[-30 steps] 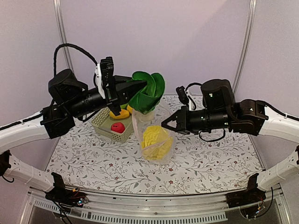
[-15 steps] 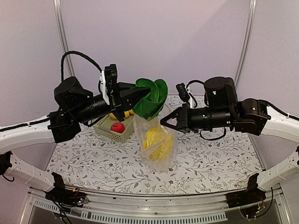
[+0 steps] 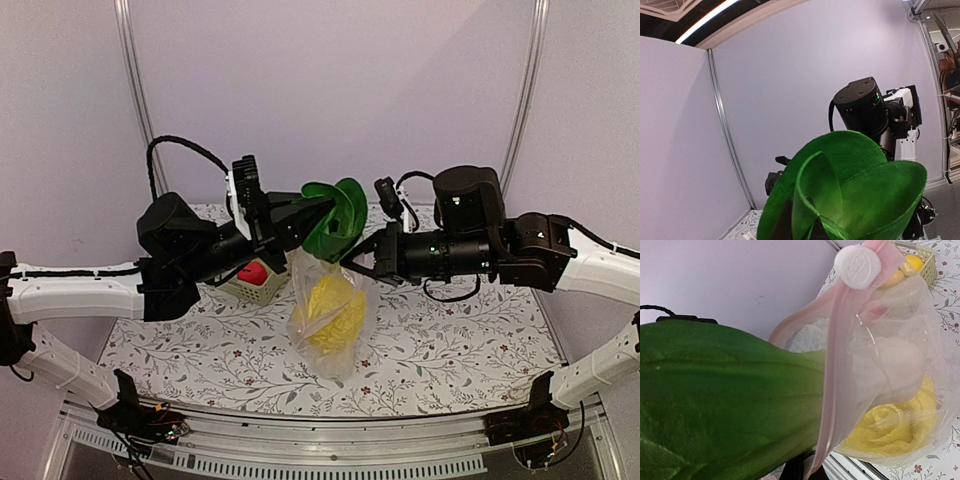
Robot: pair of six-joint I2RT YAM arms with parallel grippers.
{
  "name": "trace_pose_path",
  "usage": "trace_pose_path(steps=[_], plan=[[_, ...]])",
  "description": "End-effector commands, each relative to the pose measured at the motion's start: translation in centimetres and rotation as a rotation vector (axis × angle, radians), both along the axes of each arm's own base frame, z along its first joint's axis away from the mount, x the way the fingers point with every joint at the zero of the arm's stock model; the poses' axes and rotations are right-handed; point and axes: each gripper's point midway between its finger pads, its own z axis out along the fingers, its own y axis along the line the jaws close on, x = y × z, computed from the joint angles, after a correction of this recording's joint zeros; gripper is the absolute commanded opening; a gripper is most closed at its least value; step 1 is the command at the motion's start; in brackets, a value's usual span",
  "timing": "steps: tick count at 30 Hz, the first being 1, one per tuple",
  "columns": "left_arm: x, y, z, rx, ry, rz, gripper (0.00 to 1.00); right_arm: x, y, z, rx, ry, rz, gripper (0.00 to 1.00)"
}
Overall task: Place the food in the zip-top bag and seal the zipper
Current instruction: Place the fake vegetable in the zipper food storage bag.
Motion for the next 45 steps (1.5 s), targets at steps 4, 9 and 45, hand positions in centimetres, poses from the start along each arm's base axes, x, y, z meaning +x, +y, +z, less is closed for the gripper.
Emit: trace_pose_path(steps=[4, 9, 45], plan=[[-0.5, -0.2, -1.9, -0.062, 0.101, -0.052, 0.0, 0.3, -0.2, 3.1, 0.116, -0.046, -0.03, 0.0], [-0.3, -0.4, -3.5, -0.059, 0.142, -0.057, 0.0, 0.1, 0.1, 3.1, 0.13, -0.038, -0.02, 0.0], [0.7, 1.7, -5.6, 0.185, 0.362, 0.063, 0.66, 0.8, 0.1, 0.8, 0.042, -0.042, -0.043, 0.0]])
